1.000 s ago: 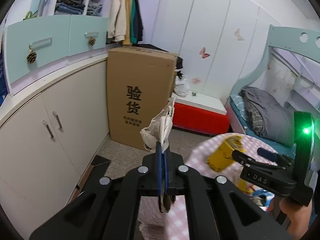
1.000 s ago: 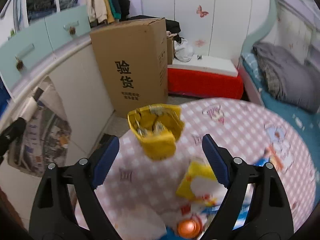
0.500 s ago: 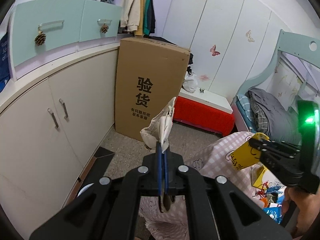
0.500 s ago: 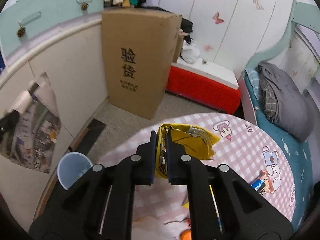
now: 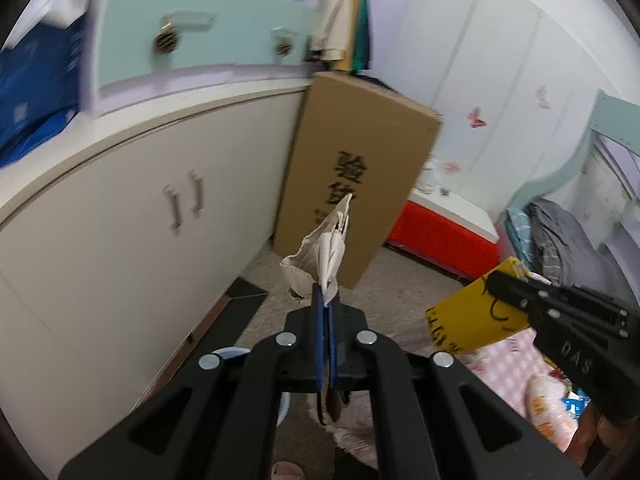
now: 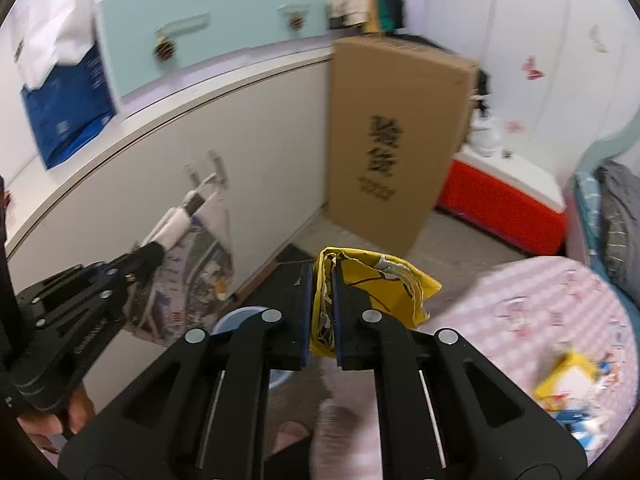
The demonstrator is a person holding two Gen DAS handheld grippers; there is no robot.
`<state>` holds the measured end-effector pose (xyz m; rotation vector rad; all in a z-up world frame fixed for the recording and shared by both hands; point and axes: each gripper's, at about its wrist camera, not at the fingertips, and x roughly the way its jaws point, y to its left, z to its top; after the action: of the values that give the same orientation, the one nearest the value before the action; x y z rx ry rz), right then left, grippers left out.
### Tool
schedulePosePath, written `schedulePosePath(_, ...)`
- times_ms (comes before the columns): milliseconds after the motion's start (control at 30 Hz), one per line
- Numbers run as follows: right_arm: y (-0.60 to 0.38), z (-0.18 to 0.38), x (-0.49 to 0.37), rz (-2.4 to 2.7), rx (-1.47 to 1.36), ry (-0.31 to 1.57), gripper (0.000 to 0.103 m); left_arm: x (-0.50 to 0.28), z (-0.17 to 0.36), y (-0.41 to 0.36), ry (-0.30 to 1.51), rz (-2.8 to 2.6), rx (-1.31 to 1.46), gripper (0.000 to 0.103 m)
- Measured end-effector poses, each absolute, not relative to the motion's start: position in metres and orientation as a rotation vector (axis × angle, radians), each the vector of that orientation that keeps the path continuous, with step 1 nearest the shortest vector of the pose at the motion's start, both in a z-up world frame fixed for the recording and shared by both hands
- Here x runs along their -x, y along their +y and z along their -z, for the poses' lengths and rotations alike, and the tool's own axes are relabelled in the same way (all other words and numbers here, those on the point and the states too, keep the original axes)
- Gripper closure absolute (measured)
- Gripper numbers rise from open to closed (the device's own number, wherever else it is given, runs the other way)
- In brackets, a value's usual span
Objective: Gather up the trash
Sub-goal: 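Drop the yellow bag into the wastebasket with the right gripper while the left gripper drops the white scrap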
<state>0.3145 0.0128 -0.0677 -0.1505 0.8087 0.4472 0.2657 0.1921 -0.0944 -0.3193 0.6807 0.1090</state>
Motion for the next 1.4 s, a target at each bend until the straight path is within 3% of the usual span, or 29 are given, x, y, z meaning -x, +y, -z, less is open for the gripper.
schedulePosePath(333,0.104,0.135,-0.327,-0.578,0.151,0.917,0.094,-0.256,0.152,0.267,0.765,-0.262,0.361,0.101)
schedulePosePath(433,0.124,0.155,-0.332,-0.593,0.166,0.915,0.076,-0.254,0.170,0.286,0.792,-0.309,0.370,0.101)
schedulePosePath(467,0.129,0.163,-0.334,-0.597,0.167,0.921,0.060,-0.254,0.178,0.293,0.807,-0.322,0.379,0.101)
schedulePosePath(500,0.131,0.170,-0.335,-0.595,0.162,0.927,0.053,-0.255,0.183,0.297,0.817,-0.330,0.384,0.101)
schedulePosePath(867,0.122,0.200,-0.341,-0.572,0.135,0.993,0.051,-0.263,0.216,0.307,0.883,-0.338,0.391,0.101)
schedulePosePath(1400,0.075,0.168,-0.329,-0.429,0.021,0.849,0.042,-0.289,0.209,0.272,0.895,-0.280,0.330,0.101)
